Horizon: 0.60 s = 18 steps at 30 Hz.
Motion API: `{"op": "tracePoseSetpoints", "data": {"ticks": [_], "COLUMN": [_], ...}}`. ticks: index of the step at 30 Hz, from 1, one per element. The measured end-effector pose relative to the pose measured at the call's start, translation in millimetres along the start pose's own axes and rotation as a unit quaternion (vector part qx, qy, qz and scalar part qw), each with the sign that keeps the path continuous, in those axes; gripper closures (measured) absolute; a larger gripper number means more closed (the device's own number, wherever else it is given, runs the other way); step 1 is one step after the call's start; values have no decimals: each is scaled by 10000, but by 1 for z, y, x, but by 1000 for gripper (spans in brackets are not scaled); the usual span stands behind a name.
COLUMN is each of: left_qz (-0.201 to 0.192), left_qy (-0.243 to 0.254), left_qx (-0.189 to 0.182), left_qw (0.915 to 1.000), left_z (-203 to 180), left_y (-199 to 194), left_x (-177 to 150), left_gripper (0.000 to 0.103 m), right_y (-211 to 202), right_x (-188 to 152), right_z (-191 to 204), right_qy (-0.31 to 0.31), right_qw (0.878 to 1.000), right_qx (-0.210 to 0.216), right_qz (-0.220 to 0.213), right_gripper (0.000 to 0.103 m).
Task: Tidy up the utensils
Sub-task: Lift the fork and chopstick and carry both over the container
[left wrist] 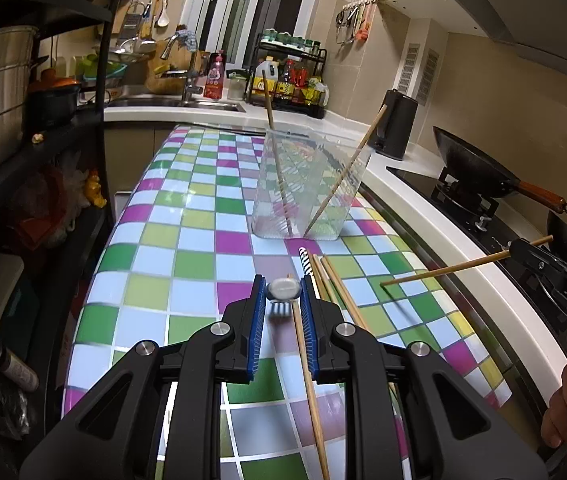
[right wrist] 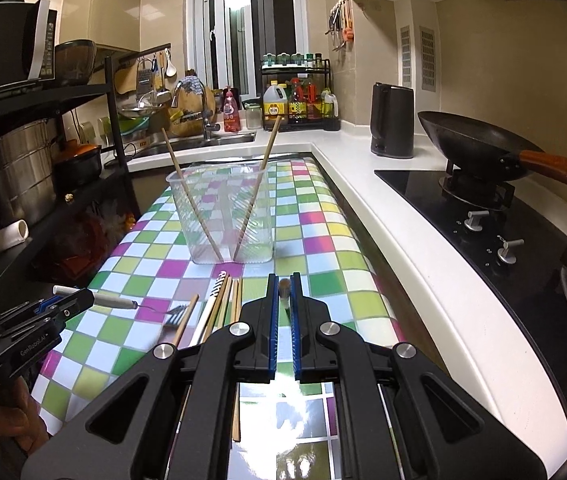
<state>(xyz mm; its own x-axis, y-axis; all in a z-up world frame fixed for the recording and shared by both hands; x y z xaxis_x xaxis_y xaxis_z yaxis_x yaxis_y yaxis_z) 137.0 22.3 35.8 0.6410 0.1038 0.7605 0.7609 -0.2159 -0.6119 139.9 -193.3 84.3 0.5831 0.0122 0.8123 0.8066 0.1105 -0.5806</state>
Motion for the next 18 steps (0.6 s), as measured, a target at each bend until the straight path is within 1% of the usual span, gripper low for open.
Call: {"op": "tracePoseSetpoints", "data": {"ticks": [7, 14, 18], "left_qz": [-119, 103, 190], "left_qy": [141, 177, 99], "left_qx": [-44, -23, -37], "left_qw": [9998, 9998, 9998], "left_z": [-2, 3, 6], "left_y": [-5, 3, 3], "left_x": [24, 45, 63], "left_gripper": [85, 85, 85], "right_y": [-1, 1, 1], "right_x": [25, 51, 70], "right_z": [4, 16, 22], "right_qy": [-41, -229, -332], "right_qw": [9999, 9992, 9986], "right_qx": [113, 275, 360], "right_qz": [-117, -165, -221], "right_gripper": [97, 97, 97]}}
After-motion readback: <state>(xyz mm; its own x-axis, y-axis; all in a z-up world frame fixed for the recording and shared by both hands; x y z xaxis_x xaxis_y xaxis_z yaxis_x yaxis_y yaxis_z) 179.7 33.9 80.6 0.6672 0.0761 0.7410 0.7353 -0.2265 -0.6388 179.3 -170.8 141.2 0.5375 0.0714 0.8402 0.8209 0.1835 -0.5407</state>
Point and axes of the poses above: each gripper's, at about its wrist camera, not at the fingertips, and y roughly the way its jaws point, z to its left, x to its top, the point moved 10 cm from there along y, roughly the way its jaws point, and after that the axes turned 7 degrees about z, right-handed, at the moved point
